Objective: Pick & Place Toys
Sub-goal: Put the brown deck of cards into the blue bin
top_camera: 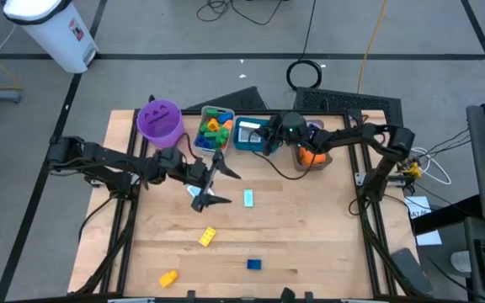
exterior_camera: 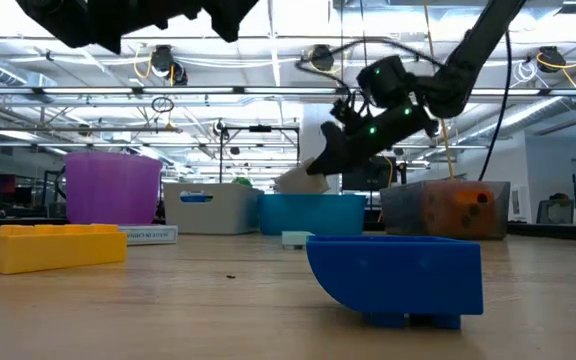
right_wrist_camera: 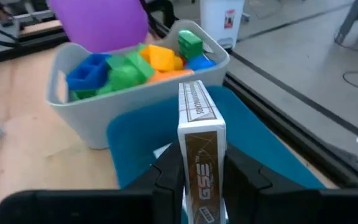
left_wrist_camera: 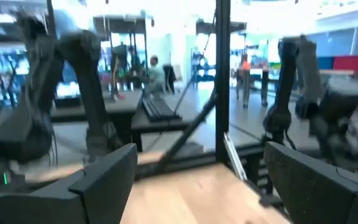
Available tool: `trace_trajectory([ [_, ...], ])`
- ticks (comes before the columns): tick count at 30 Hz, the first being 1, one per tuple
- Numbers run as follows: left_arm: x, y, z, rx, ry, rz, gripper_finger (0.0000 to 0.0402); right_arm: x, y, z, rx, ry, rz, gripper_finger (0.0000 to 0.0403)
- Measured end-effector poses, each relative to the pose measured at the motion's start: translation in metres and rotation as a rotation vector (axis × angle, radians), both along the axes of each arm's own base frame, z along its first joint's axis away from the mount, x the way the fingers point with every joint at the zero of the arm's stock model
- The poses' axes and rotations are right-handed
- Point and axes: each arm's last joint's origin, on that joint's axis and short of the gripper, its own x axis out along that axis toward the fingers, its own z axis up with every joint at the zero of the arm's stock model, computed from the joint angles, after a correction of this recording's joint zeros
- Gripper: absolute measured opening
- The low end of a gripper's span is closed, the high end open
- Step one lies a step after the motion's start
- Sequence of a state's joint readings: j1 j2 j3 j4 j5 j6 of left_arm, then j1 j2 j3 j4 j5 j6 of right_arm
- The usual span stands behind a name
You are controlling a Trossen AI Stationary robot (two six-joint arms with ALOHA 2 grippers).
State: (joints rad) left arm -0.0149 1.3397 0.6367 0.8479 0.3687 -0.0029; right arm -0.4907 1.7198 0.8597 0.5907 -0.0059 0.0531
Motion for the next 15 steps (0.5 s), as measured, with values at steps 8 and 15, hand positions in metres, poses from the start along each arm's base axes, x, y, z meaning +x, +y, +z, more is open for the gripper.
trace_trajectory([
  [8,-0.015,-0.011,0.017,0.002,-0.048,-0.095,0.0356,0.003,-0.007,-0.022,0.069,0.001,0.016,0.0077],
  [15,-0.028,-0.020,0.033,0.014,-0.110,-0.139,0.0356,0.003,-0.008,-0.022,0.075,-0.007,0.008,0.0080],
])
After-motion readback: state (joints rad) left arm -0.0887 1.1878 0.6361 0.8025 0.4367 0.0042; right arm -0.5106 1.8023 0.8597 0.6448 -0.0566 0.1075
